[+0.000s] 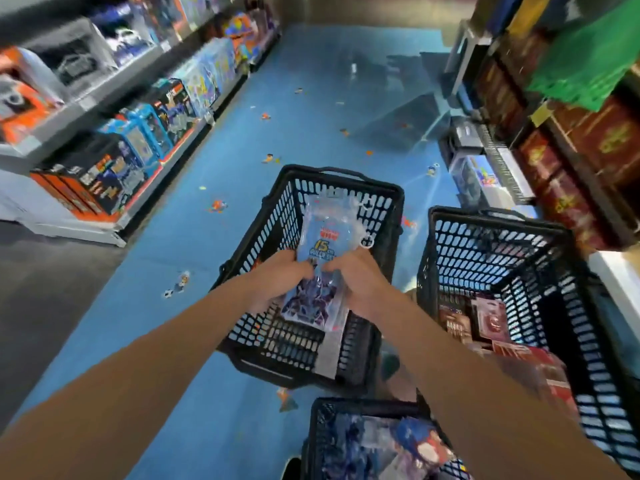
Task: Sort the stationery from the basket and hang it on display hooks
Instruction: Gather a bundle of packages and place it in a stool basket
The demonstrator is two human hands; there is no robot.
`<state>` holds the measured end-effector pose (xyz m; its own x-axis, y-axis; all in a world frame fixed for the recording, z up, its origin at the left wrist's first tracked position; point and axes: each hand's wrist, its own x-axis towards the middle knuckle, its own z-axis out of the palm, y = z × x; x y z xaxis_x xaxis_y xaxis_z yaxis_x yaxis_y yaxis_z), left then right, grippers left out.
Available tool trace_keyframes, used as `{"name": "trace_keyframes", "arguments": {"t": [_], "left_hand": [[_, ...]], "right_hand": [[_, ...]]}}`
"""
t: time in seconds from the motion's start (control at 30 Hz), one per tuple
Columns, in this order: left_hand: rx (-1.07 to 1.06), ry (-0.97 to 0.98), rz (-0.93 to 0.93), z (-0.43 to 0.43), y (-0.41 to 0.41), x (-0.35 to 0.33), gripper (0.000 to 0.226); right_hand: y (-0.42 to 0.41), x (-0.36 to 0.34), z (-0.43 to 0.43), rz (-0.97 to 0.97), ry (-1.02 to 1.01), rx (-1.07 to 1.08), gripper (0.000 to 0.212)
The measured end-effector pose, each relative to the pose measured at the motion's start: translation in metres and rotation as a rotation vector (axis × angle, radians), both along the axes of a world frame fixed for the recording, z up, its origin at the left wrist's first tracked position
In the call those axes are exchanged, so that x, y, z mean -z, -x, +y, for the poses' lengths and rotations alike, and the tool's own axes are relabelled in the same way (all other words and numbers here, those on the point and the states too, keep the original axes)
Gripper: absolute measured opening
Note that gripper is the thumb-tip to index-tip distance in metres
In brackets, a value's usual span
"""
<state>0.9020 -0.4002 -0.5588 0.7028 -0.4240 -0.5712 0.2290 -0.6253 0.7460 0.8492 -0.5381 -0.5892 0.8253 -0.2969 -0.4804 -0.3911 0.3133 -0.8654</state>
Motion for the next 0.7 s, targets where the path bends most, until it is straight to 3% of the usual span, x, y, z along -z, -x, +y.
{"name": "trace_keyframes", "arguments": {"t": [0.2, 0.33, 0.4, 0.47, 0.63, 0.7], "left_hand": [[0.156, -0.239, 0.042, 0.015, -0.065, 0.103, 0.033], [0.272, -0.432, 0.036, 0.023, -0.075, 0.17, 0.014], [0.339, -0.53, 0.029, 0.026, -0.078, 0.212, 0.038], [0.413, -0.599, 0.011, 0.027, -0.077, 0.237, 0.043], [0.384, -0.719, 0.099, 0.024, -0.063, 0.252, 0.071], [0.399, -0.748, 0.114, 0.022, -0.064, 0.255, 0.071]], "right_hand": [[-0.064, 0.125, 0.038, 0.257, 0.034, -0.003, 0.029], [-0.07, 0.192, 0.064, 0.362, 0.005, -0.049, 0.03], [-0.068, 0.218, 0.071, 0.424, -0.011, -0.068, 0.025], [-0.064, 0.233, 0.075, 0.473, -0.037, -0.067, 0.027], [-0.058, 0.256, 0.073, 0.587, 0.137, -0.216, 0.014], [-0.058, 0.258, 0.07, 0.629, 0.238, -0.311, 0.017]]}}
